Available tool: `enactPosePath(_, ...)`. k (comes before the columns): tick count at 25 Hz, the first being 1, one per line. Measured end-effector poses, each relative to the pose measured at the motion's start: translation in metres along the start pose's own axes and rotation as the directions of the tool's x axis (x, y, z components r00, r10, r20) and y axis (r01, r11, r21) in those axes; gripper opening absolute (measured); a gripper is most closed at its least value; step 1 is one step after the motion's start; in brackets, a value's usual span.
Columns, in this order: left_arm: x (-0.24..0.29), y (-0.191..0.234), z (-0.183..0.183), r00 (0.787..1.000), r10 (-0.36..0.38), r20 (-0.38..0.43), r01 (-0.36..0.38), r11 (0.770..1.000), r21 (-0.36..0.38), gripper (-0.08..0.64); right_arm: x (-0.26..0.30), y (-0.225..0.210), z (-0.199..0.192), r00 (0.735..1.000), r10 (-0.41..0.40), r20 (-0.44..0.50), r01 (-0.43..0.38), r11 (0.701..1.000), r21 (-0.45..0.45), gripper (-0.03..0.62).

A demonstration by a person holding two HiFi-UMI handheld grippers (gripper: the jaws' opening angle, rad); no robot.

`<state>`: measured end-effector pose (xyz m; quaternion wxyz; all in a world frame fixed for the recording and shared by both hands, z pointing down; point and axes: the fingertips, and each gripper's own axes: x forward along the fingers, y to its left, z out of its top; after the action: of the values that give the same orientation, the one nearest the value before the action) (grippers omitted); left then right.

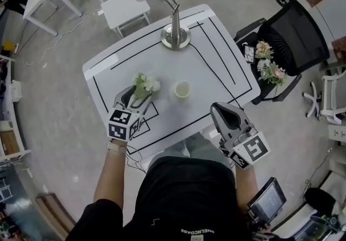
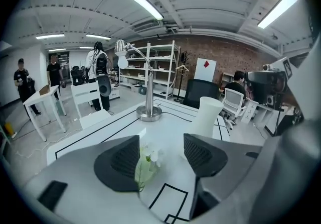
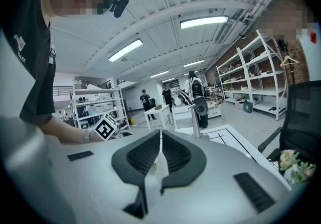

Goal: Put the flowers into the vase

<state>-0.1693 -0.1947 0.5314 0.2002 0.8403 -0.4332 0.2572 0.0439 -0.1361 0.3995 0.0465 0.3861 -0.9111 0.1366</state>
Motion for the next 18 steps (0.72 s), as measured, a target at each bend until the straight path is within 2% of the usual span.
enactPosePath(5,0.03,0.011,-0.009,0.999,0.007,-0.054,-0.007,1.0,0.012,0.282,0.007,-0.009,-0.007,1.0,0.013,-0.026,-0.013,1.0,0.002,0.002)
enactPosePath(15,0.076,0.028,-0.039,0.983,0.033,-0.179,-0.023,0.998,0.061,0.287,0.02,-0.019,-0.017,0.997,0.037,-0.07,-0.037,0.999,0.001,0.002)
enactPosePath(18,0.085,0.029,-0.048,0.979,0.026,-0.204,-0.016,0.999,0.049,0.287,0.02,-0.024,-0.018,0.996,0.035,-0.078,-0.035,0.999,0.0,0.002)
